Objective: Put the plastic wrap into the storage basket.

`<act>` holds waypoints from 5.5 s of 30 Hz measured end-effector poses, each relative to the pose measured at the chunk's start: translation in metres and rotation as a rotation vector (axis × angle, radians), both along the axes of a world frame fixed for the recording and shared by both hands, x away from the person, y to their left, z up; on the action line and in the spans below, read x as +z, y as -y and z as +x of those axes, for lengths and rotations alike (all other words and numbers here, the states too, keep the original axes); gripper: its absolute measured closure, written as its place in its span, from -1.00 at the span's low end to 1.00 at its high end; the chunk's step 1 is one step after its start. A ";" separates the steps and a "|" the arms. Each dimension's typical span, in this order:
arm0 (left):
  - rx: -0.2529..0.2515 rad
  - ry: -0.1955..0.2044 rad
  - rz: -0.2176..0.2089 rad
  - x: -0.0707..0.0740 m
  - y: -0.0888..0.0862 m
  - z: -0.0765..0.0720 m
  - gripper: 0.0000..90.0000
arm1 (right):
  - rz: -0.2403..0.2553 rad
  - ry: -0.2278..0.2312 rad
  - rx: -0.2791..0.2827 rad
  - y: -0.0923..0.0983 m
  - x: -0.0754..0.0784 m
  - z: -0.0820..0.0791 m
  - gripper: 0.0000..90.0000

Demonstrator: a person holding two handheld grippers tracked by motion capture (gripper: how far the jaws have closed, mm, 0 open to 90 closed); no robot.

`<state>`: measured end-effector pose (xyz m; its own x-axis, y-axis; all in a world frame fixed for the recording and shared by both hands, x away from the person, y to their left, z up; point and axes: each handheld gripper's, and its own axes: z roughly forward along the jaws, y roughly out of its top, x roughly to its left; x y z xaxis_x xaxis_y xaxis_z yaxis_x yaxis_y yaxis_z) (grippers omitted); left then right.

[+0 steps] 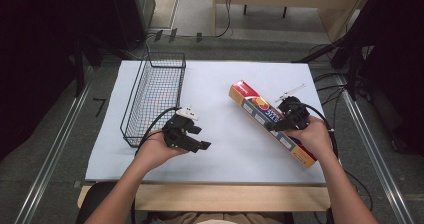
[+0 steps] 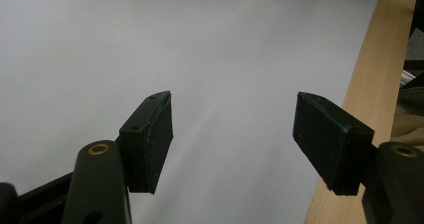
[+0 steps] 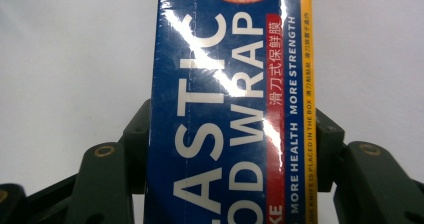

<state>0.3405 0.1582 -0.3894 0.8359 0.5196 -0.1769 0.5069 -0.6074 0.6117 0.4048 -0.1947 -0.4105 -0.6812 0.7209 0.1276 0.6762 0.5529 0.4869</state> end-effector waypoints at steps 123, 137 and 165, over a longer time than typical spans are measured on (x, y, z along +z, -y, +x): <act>-0.343 0.007 0.254 0.004 0.049 -0.032 -0.12 | 0.121 0.180 0.731 -0.048 0.033 -0.077 -0.51; -0.300 0.015 0.260 0.014 0.034 -0.028 -0.12 | 0.148 0.265 0.596 -0.016 0.039 -0.067 -0.53; -0.142 0.024 0.202 0.040 -0.001 -0.022 -0.12 | 0.143 0.345 0.380 0.039 0.017 -0.050 -0.58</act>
